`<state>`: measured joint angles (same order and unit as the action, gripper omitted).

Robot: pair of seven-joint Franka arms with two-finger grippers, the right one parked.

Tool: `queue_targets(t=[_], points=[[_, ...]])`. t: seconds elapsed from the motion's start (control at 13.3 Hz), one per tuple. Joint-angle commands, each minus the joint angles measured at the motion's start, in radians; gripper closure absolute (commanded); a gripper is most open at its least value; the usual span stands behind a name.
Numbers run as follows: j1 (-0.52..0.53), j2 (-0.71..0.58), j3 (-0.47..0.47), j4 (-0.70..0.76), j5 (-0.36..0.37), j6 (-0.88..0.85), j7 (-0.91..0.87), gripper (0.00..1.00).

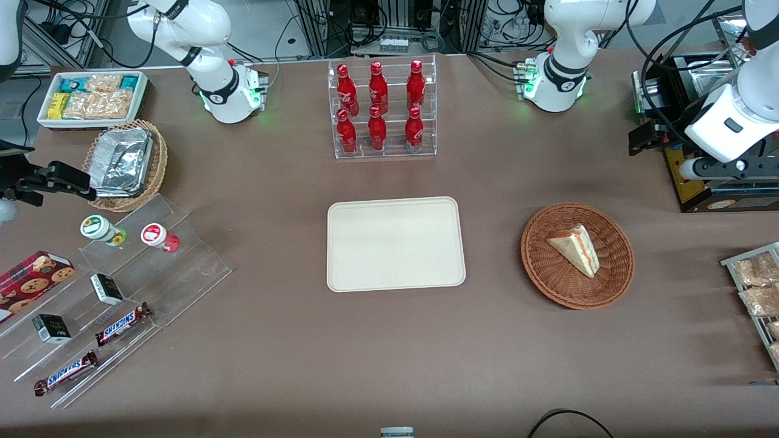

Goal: Place sandwich from basket to tray
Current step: 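Lower the open left gripper over the wrapped sandwich in the wicker basket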

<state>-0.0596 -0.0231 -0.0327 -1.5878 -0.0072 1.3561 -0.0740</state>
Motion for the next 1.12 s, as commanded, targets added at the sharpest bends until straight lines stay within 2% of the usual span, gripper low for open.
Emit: queue_targets(t=[0.0, 0.22, 0.53, 0.82, 1.05], points=[[-0.003, -0.008, 0.011, 0.02, -0.011, -0.019, 0.016, 0.0], [-0.002, -0.003, 0.013, 0.005, 0.004, 0.014, 0.016, 0.0], [0.026, -0.006, 0.014, -0.108, 0.0, 0.133, 0.004, 0.0], [0.032, -0.026, 0.014, -0.331, 0.004, 0.392, -0.007, 0.0], [0.029, -0.015, 0.011, -0.426, 0.006, 0.53, -0.163, 0.0]])
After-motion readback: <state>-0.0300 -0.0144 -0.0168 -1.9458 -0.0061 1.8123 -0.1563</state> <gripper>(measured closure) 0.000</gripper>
